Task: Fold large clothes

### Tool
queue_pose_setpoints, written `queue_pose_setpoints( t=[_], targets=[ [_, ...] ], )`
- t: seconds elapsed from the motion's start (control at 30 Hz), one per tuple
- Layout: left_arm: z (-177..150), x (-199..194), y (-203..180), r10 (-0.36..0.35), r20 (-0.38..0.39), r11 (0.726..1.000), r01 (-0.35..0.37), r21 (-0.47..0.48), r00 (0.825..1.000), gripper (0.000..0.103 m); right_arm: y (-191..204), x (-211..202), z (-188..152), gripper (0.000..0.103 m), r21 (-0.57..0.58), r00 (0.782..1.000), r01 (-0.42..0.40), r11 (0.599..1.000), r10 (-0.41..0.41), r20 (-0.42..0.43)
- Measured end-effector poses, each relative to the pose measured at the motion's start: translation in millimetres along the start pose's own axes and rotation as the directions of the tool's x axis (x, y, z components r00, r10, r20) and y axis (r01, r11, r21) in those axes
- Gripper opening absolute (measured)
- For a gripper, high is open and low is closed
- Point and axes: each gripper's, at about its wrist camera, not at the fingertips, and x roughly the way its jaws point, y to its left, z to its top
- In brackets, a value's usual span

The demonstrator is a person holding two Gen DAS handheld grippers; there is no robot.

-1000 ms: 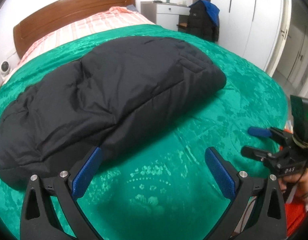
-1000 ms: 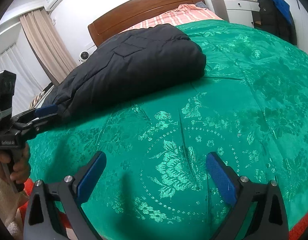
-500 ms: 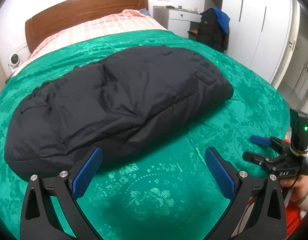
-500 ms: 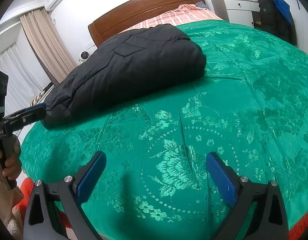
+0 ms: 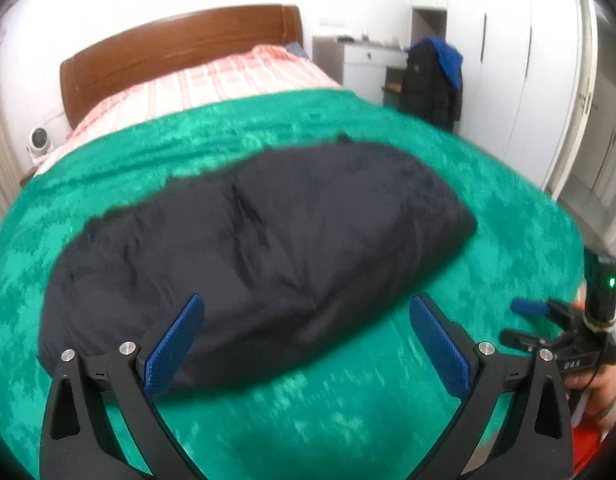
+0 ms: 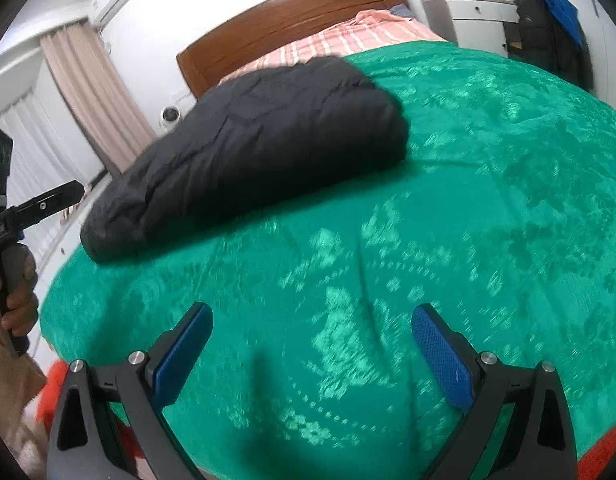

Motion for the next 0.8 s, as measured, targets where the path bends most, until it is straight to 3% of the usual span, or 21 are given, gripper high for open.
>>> queue_pose_setpoints(
  t=[0.13,0.23,0.3,0.37,0.4,0.47,0.6,0.63,0.67,0.7,0.73,0.8],
  targets=[
    [33.0,3.8,41.7,0.007,0.058,0.988,0.002,-0.151,0.998,0.102,-21.8,-4.2,31.1,0.099,0.1,0.999,-0.012,0.995,0.007,0.047],
    [53.2,29.7,69.4,0.053,0.015,0.972,-0.048,-0.231,0.998,0.102,-34.0,5.7,59.5,0.099,0.184,0.994,-0.101,0.978,0.092,0.058],
    [60.5,63.2,75.3,0.14,-0.08,0.975,-0.152,-0.165,0.987,0.101,-41.8,26.3,77.7,0.099,0.254,0.985,-0.171,0.952,0.168,0.03],
    [56.1,92.6,79.7,0.256,-0.142,0.958,-0.27,-0.092,0.956,0.096,-48.7,49.7,92.3,0.1,0.326,0.969,-0.238,0.915,0.244,0.022],
    [51.1,103.8,85.1,0.27,-0.178,0.953,-0.289,-0.089,0.946,0.091,-52.2,67.5,100.7,0.101,0.366,0.954,-0.282,0.887,0.299,0.011],
    [37.9,125.2,88.6,0.236,-0.246,0.958,-0.268,-0.104,0.94,0.089,-55.8,95.0,109.0,0.102,0.423,0.945,-0.286,0.86,0.327,-0.026],
    [23.8,141.4,70.2,0.305,-0.208,0.951,-0.31,0.006,0.929,0.093,-55.6,134.7,122.7,0.103,0.501,0.942,-0.277,0.82,0.334,-0.026],
    [24.0,142.4,70.1,0.308,-0.205,0.95,-0.312,0.015,0.929,0.094,-51.7,137.8,127.4,0.095,0.498,0.939,-0.287,0.818,0.343,-0.023],
    [24.6,144.0,71.4,0.308,-0.206,0.95,-0.313,0.013,0.929,0.094,-46.5,138.1,133.3,0.066,0.489,0.94,-0.285,0.825,0.34,-0.027],
    [25.8,144.4,74.3,0.301,-0.207,0.952,-0.307,0.003,0.931,0.094,-36.9,132.8,140.9,0.052,0.451,0.95,-0.265,0.852,0.31,-0.029],
    [27.5,143.9,79.8,0.285,-0.217,0.956,-0.294,-0.013,0.934,0.094,-18.2,120.8,151.6,0.039,0.363,0.969,-0.22,0.905,0.247,-0.028],
    [29.1,139.7,91.6,0.243,-0.243,0.964,-0.261,-0.044,0.939,0.094,31.4,95.0,170.8,0.034,0.128,0.991,-0.133,0.983,0.134,-0.003]
  ],
)
